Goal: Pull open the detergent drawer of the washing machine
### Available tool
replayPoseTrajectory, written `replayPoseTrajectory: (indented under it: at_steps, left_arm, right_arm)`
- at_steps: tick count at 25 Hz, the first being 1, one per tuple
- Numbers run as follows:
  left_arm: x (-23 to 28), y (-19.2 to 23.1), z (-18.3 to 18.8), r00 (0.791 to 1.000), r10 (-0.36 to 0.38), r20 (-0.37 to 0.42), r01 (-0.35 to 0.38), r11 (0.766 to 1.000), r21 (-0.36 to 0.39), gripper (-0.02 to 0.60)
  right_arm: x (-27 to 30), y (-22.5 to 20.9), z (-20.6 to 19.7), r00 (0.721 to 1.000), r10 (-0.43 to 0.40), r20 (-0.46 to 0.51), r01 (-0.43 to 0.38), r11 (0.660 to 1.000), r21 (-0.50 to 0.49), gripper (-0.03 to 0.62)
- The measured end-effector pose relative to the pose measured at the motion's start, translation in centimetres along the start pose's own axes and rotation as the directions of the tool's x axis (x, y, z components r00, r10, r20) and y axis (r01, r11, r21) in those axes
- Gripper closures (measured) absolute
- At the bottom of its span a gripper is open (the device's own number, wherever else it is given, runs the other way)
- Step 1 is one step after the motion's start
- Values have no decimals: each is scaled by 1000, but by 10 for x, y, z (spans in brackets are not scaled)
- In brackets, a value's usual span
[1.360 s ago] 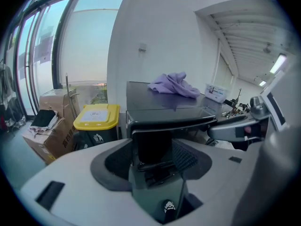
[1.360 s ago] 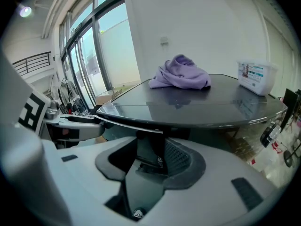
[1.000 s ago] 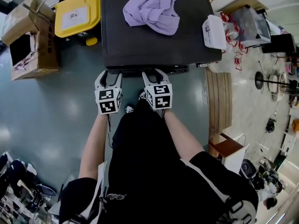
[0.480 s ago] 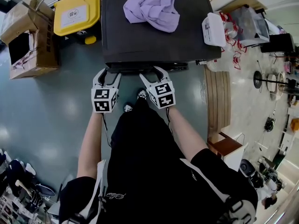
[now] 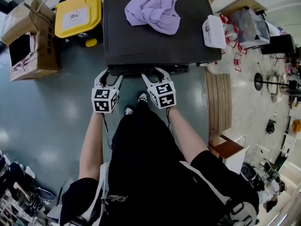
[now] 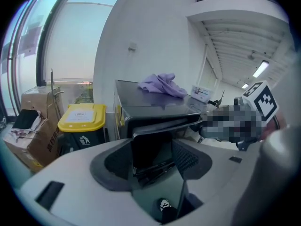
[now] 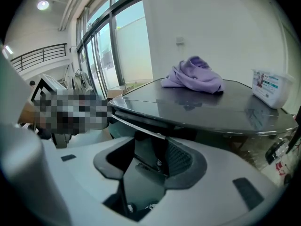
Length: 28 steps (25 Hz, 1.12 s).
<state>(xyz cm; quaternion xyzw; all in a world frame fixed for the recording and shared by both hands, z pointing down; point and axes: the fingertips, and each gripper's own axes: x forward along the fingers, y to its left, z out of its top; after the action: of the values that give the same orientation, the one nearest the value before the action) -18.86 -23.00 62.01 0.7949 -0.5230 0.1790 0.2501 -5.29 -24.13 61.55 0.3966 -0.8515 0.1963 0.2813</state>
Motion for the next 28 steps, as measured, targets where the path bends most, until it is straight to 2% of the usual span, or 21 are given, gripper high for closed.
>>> replayPoseTrajectory:
  at_steps: [28]
  left_arm:
    - [-22, -16, -13, 1000, 7, 22, -8, 1000, 10, 333]
  right_arm:
    - [-21, 12, -18, 1000, -17, -8, 17, 1000, 9, 393]
